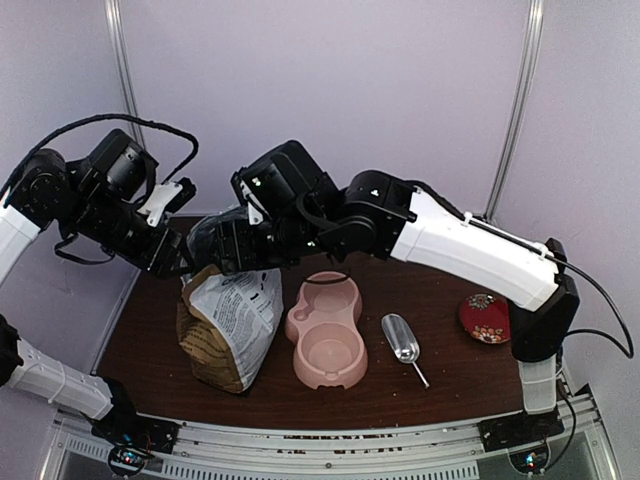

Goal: Serve the pet food
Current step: Open the pet food bag at the center of the board.

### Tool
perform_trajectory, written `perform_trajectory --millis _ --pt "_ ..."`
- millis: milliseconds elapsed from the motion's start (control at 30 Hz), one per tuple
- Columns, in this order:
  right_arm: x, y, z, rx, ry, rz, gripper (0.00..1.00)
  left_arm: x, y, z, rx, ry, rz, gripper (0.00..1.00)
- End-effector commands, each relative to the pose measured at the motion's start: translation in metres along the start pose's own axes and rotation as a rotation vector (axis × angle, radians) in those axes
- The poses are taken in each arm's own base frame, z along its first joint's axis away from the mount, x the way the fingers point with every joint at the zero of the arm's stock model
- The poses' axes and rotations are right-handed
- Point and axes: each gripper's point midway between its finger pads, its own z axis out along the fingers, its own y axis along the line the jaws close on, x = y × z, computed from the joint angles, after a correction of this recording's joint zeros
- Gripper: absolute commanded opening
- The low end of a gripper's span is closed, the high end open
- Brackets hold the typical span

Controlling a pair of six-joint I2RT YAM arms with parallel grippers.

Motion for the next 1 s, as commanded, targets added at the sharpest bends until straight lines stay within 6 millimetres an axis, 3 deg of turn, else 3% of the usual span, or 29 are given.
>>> perform_trajectory --millis 0,467,533,667,833,967 --pt "-0.005 0.003 -0.009 0.008 -0.039 0.031 0.72 -0.002 -0.011 -0.001 0.051 -0.027 -0.044 0.54" --pt "-0.002 -0.009 0.025 0.036 -0.063 0.108 0.67 0.004 -0.023 0.003 0.103 -0.034 -0.073 0.41" --pt "0.002 -0.012 0.029 0.045 -0.051 0.106 0.60 0.005 -0.023 0.003 0.103 -0.034 -0.072 0.38" --pt "0.003 -0.012 0.028 0.045 -0.041 0.095 0.32 0.005 -0.020 0.002 0.091 -0.044 -0.073 0.36" --pt "-0.012 -0.008 0.011 0.036 -0.079 0.077 0.03 0.004 -0.018 0.002 0.077 -0.049 -0.067 0.33" --pt "-0.031 0.000 -0.011 0.018 -0.112 0.049 0.00 0.004 -0.013 0.006 0.046 -0.049 -0.064 0.26"
